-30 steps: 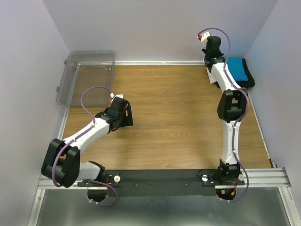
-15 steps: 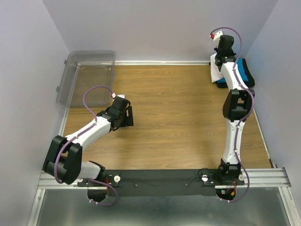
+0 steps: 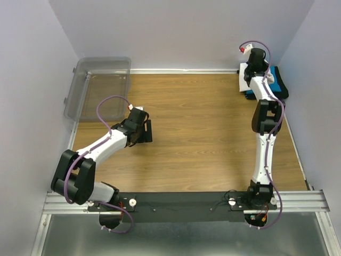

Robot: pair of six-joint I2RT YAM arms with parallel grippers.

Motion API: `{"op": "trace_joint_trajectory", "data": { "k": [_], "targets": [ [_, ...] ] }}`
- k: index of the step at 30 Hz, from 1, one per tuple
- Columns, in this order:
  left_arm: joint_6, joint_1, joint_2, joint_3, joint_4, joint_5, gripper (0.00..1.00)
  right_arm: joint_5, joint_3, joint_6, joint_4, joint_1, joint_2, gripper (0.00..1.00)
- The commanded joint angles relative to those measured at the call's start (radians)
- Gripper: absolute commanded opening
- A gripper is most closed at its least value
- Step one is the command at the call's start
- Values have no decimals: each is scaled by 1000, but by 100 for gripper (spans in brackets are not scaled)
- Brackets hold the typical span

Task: Fold and stack the t-shirts
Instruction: Neatly place the folded tshirt to the corner

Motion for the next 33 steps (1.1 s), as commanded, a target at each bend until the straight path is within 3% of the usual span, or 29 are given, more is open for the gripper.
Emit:
{"op": "trace_joint_trajectory", "data": {
  "k": [1, 3, 5, 9, 11, 15, 21, 25, 33],
  "targets": [
    [23, 5, 17, 32, -15, 36, 85, 69, -51, -115, 246, -17, 4, 11],
    [25, 5, 22, 35, -15, 37, 85, 72, -87, -172, 354, -17, 6, 11],
    [29, 7, 26, 37, -15, 39, 85, 79, -168, -279, 547, -17, 12, 20],
    [34, 5, 40, 47, -16, 45, 85, 81, -145, -316, 560, -20, 52, 23],
    [36, 5, 43, 47, -16, 48, 85, 87, -142, -302, 558, -22, 63, 32],
    [34, 5, 42, 47, -19, 53, 85, 110, -125, -301, 560, -22, 80, 67],
    [25, 5, 40, 49, -16, 65, 84, 158, -119, -307, 607, -22, 52, 92],
    [17, 5, 28, 47, -10, 82, 85, 184, -160, -301, 607, -22, -2, 100],
    [5, 7, -30, 38, 1, 85, 85, 236, -262, -215, 595, -40, -107, 100]
  ]
}}
